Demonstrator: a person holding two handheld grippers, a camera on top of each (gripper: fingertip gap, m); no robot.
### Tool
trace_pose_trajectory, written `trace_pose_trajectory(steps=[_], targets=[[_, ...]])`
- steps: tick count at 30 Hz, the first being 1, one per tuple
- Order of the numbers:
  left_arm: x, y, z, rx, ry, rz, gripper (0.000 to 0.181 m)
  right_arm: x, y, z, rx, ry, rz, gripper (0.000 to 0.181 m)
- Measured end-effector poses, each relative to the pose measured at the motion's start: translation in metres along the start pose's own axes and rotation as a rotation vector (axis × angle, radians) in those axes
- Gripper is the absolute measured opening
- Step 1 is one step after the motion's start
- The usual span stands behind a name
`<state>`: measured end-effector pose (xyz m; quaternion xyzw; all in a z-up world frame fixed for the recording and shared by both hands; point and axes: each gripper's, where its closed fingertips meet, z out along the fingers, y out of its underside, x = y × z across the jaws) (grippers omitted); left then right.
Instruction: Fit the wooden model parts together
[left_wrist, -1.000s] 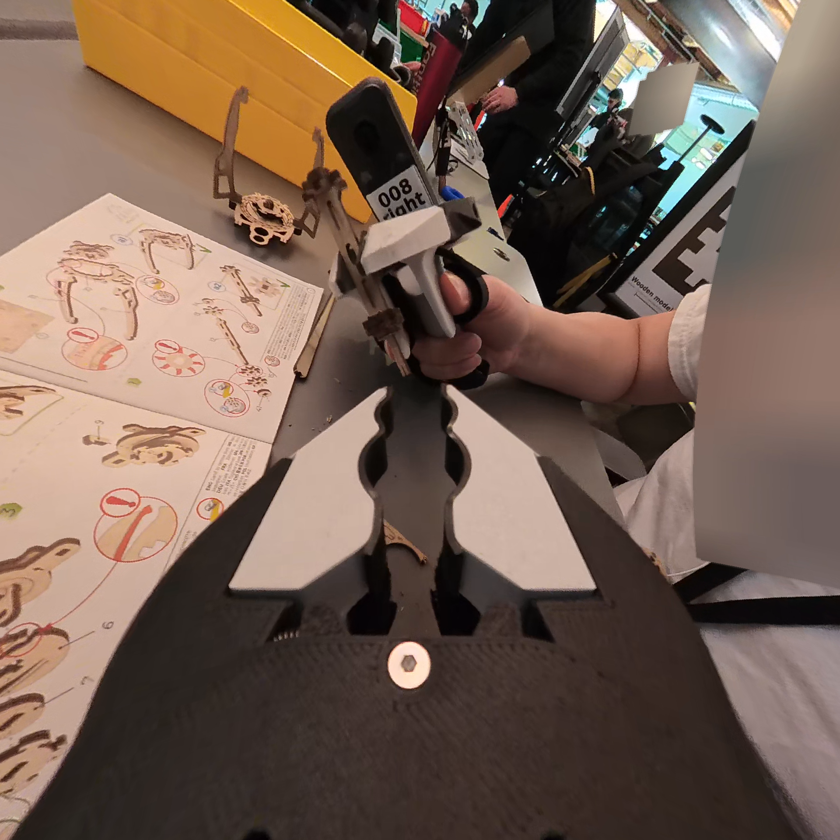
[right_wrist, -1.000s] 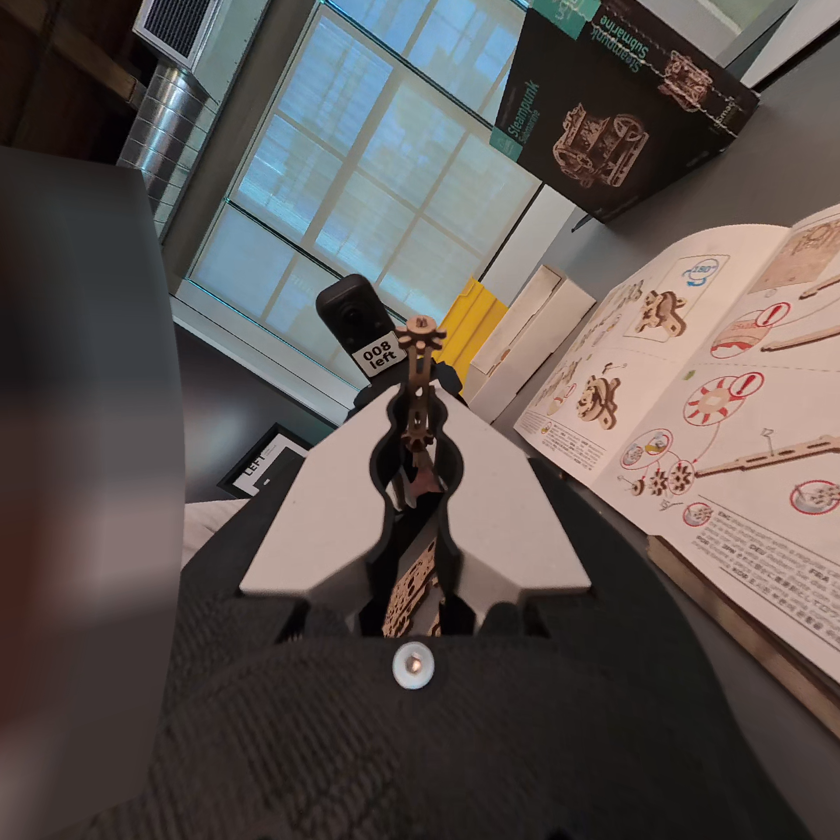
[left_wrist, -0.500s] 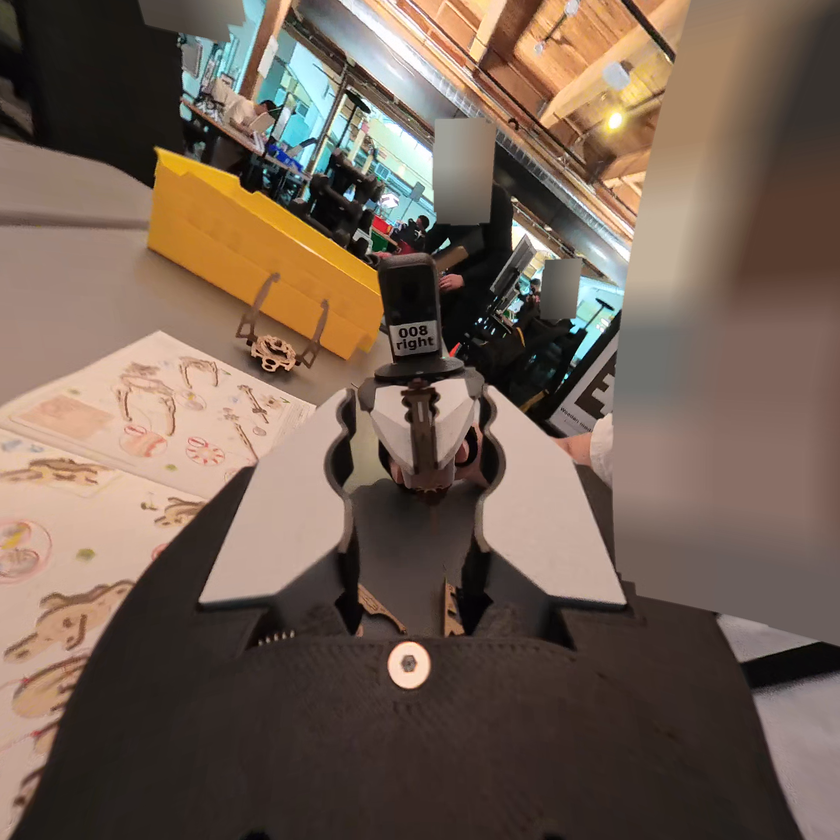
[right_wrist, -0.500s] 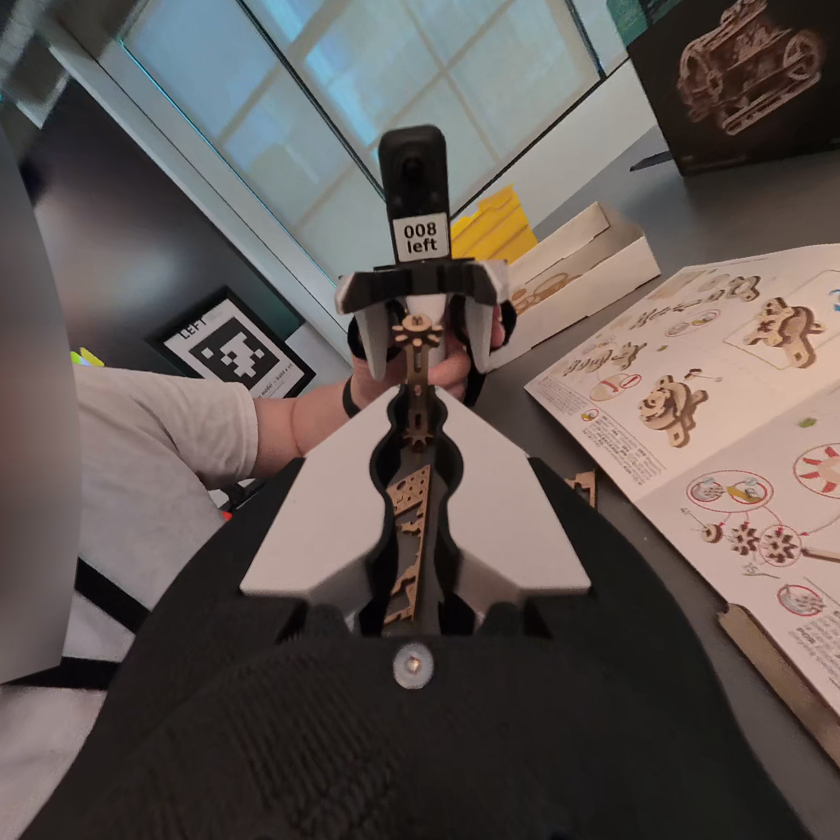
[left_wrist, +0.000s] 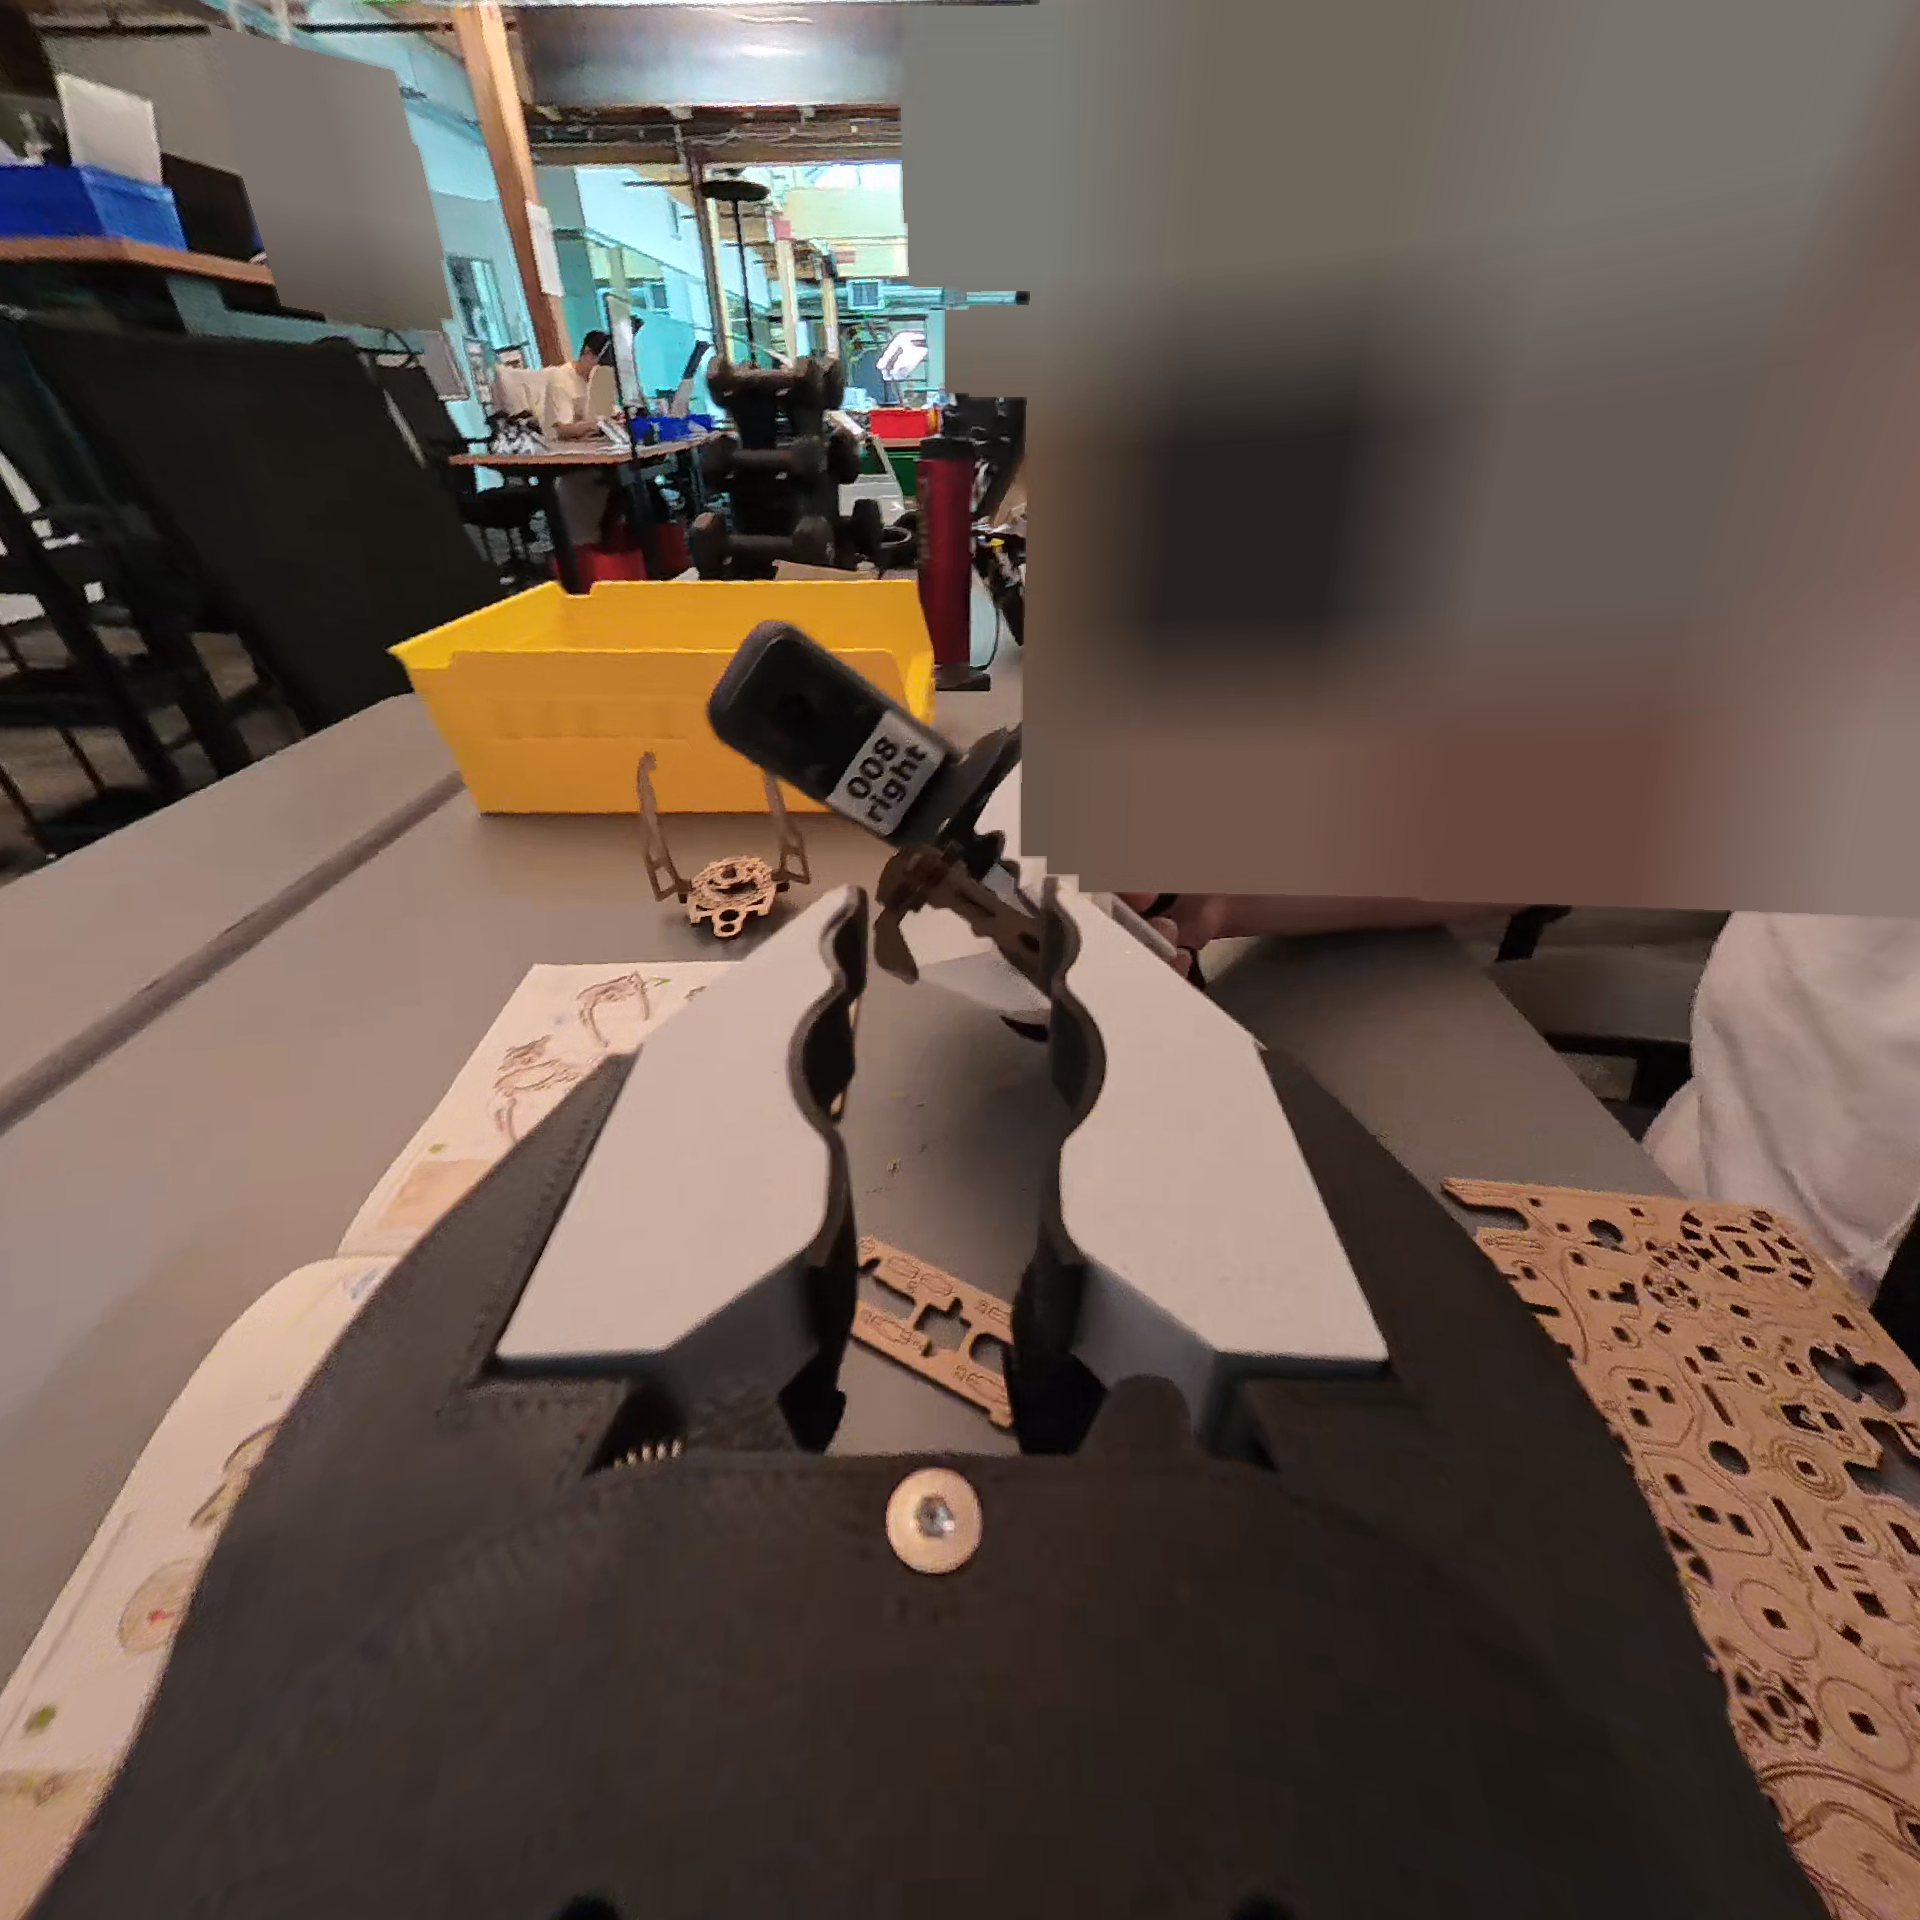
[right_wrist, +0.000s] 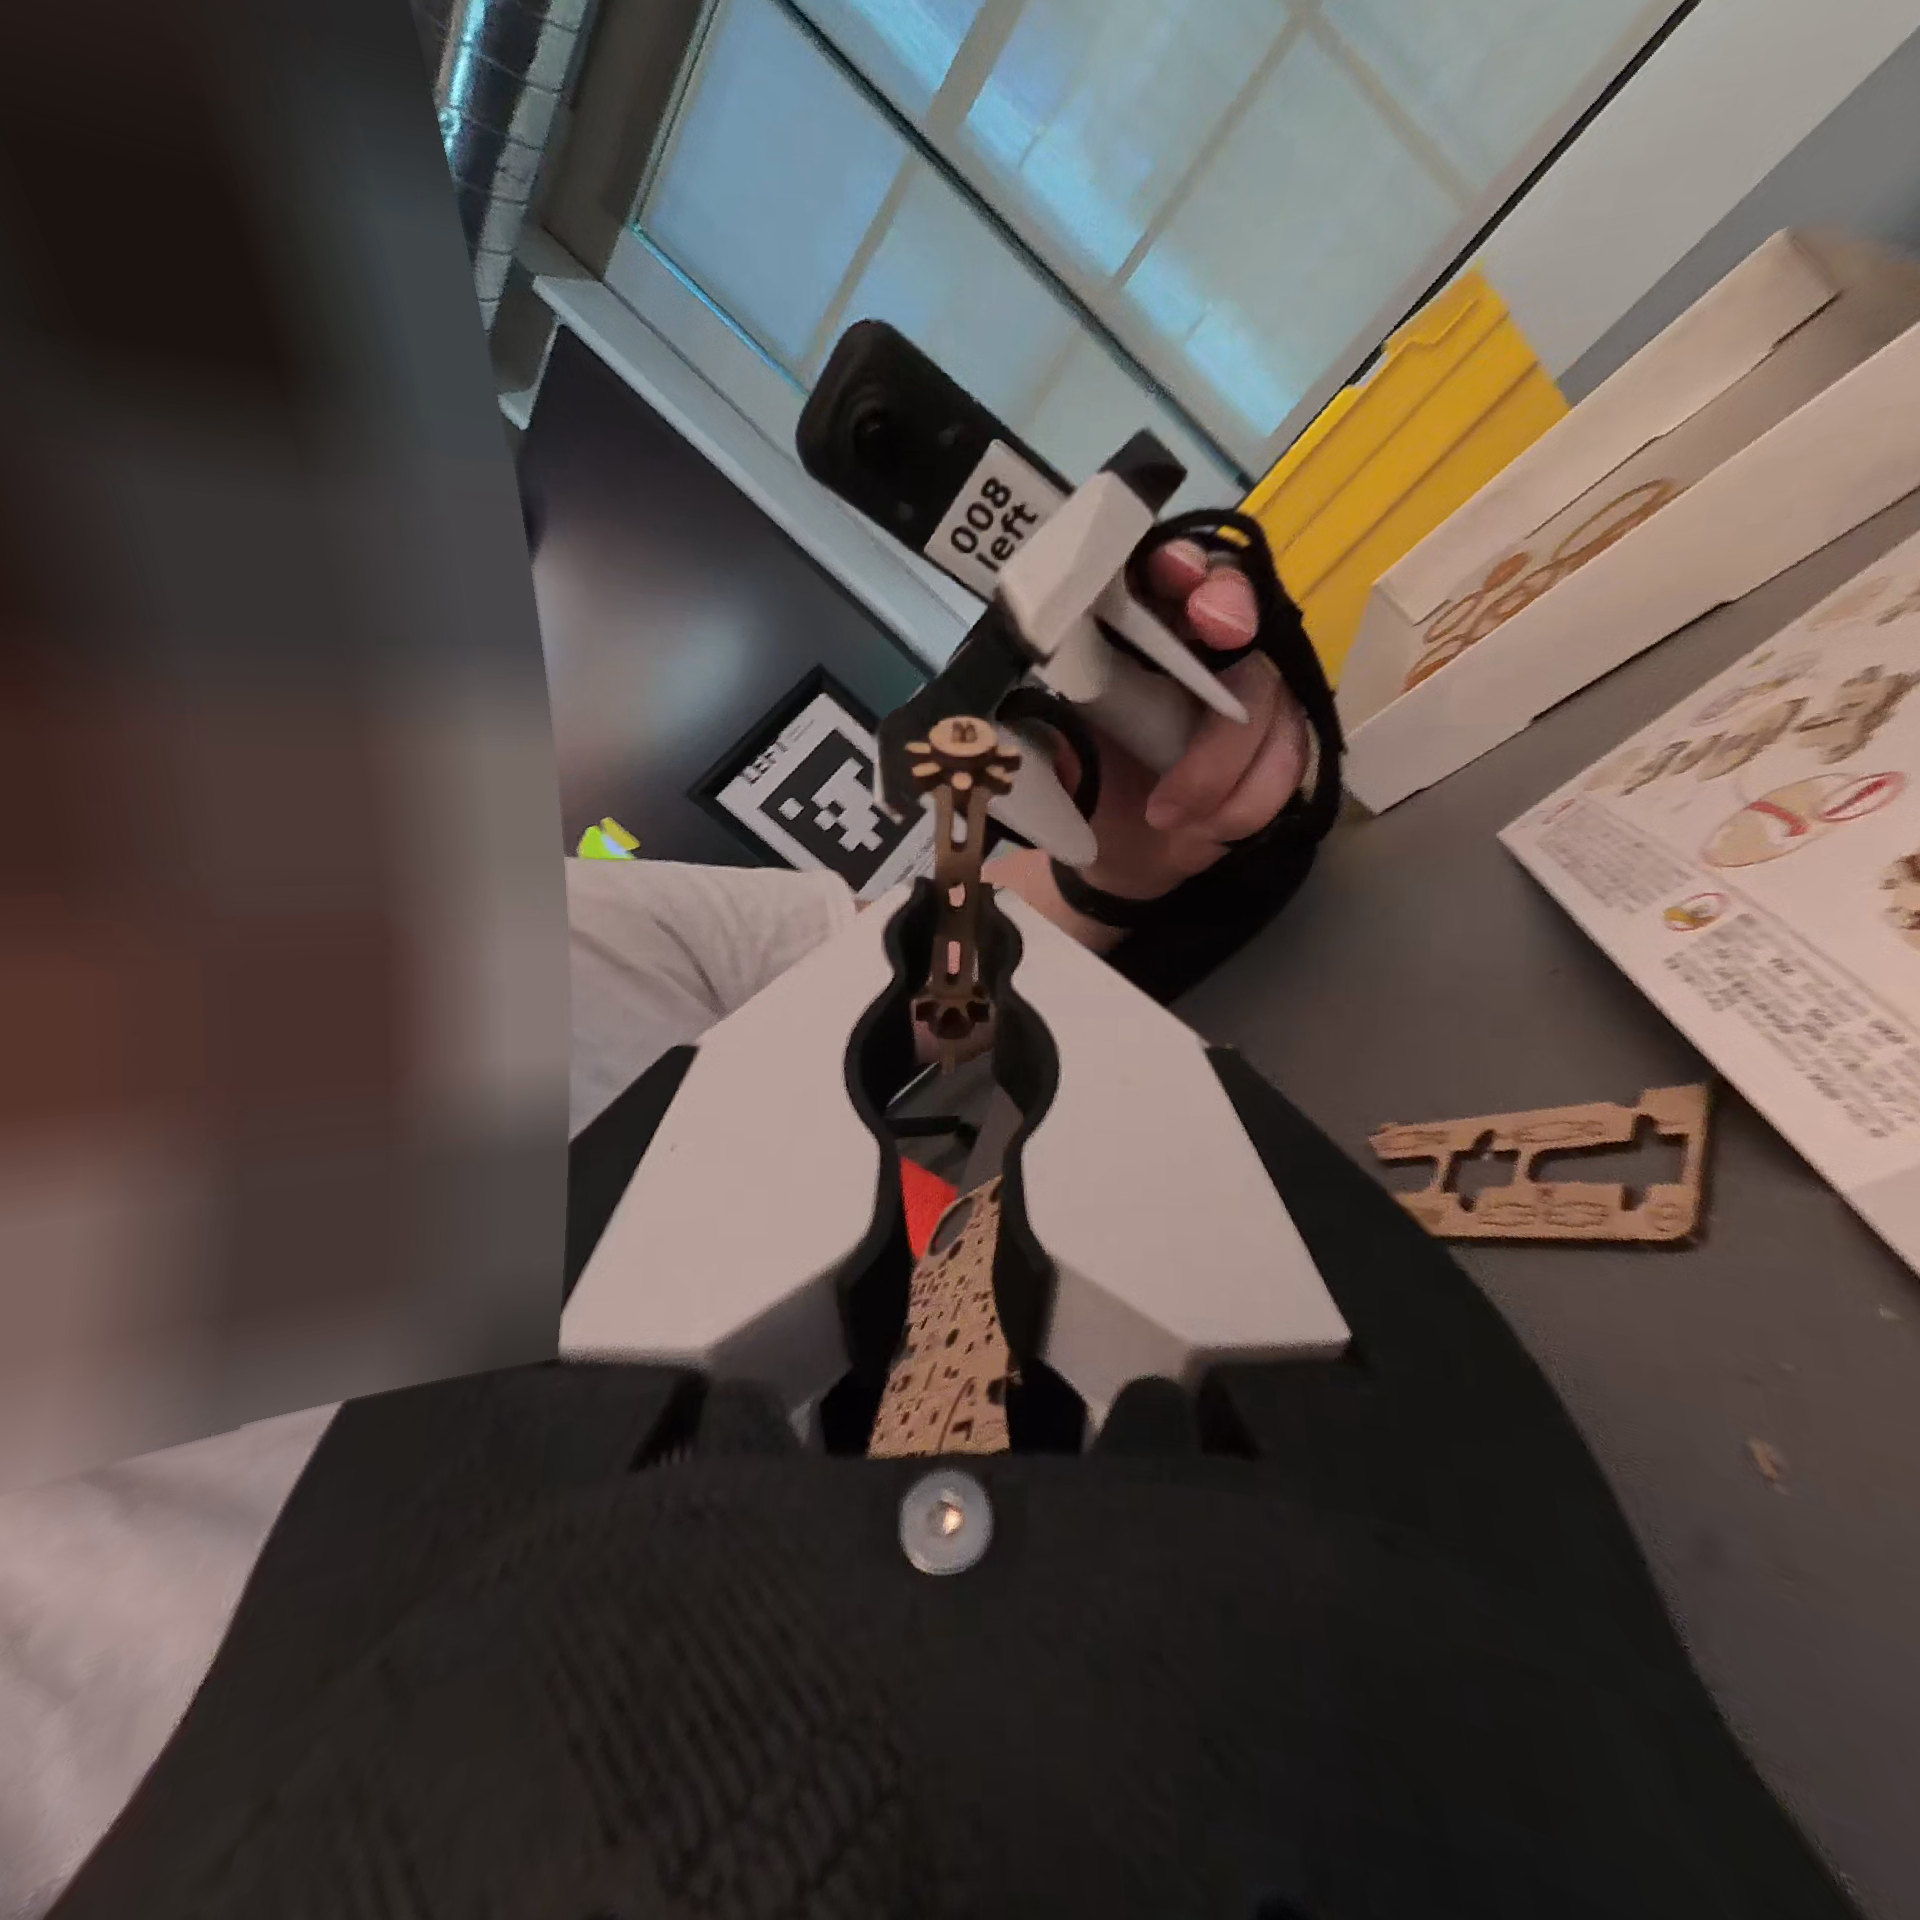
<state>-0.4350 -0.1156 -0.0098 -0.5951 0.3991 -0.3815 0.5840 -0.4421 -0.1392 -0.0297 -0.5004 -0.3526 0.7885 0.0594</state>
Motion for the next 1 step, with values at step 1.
trace_pose_trajectory(steps=[1], targets=[[0.0033,-0.001,0.0006,0.0,0.006,0.019,0.03,-0.0018,0.0021,0.0013,-0.011,-0.018,0.014,0.006]])
